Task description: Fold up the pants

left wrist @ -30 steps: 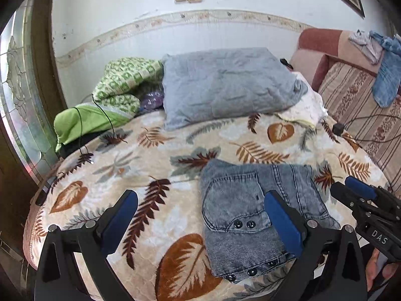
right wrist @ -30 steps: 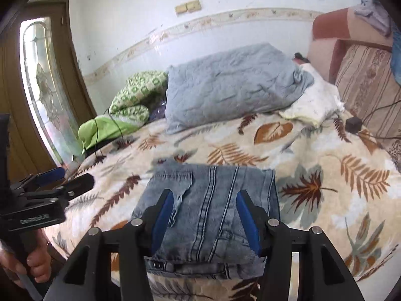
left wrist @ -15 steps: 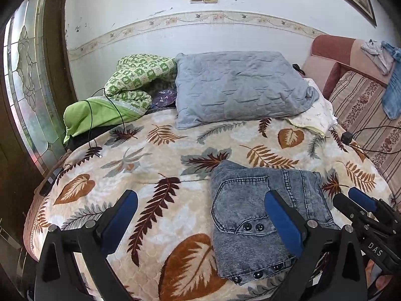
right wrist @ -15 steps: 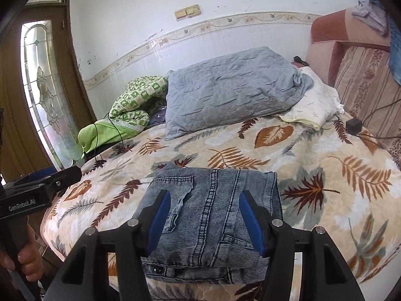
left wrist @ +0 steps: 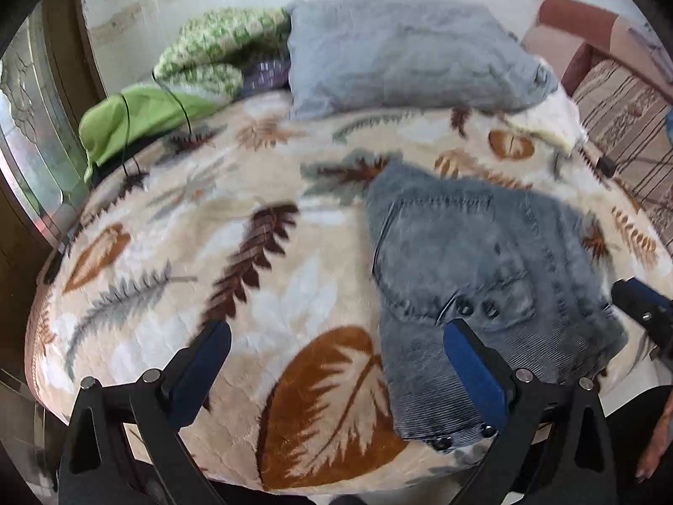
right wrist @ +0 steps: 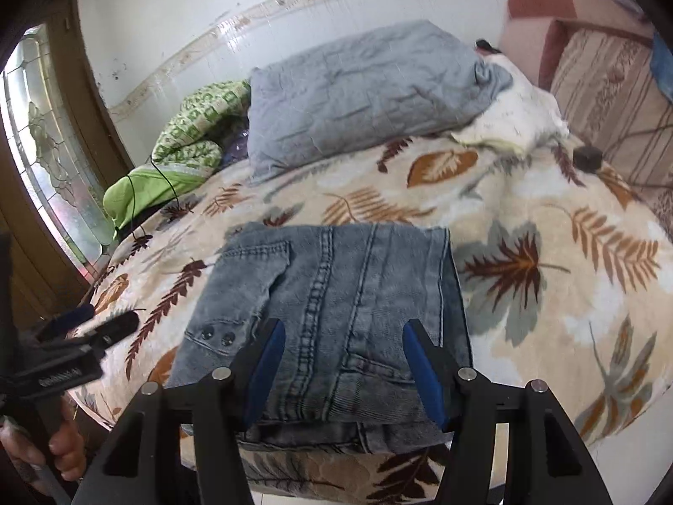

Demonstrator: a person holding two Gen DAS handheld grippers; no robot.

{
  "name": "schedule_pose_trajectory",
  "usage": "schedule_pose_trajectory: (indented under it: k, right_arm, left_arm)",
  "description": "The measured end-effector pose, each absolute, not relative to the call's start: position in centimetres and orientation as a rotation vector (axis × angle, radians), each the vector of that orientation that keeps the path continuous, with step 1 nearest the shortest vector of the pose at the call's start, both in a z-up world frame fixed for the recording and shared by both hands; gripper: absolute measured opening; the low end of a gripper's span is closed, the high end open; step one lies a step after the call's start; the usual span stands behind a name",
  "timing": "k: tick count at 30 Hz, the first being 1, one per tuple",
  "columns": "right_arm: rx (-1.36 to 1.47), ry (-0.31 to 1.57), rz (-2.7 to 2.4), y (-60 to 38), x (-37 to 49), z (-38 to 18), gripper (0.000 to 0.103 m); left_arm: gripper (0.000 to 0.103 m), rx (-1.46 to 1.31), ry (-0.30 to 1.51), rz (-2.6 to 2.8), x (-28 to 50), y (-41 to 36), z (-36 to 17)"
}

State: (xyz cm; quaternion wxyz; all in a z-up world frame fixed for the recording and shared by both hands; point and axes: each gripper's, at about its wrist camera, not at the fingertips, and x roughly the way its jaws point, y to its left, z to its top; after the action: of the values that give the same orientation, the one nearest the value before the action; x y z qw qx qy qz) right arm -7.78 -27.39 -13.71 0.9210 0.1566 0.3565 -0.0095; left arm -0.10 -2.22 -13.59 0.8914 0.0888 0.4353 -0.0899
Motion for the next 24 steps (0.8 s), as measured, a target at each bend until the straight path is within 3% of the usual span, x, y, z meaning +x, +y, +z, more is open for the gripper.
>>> schedule_pose_trajectory:
  k: [7,15,24]
  right_arm:
    - [0.295,0.949,-0.002,-27.0,-6.1,-18.1,0.064]
    - [0.353,0.879,-0.014,-29.0,-6.7,-16.7,0.064]
    - [0.635,0.922,-0.023,-35.5,-5.2,-17.6,0.069]
  left_arm:
    - [0.103,0.213,1.001,-0.220,0.7,-3.2,-17.6]
    - [0.103,0.194,0.976,-0.205,1.5,-1.8,-15.6]
    - [0.103,0.058,1.139,-0.406,6.1,-1.2,-15.4]
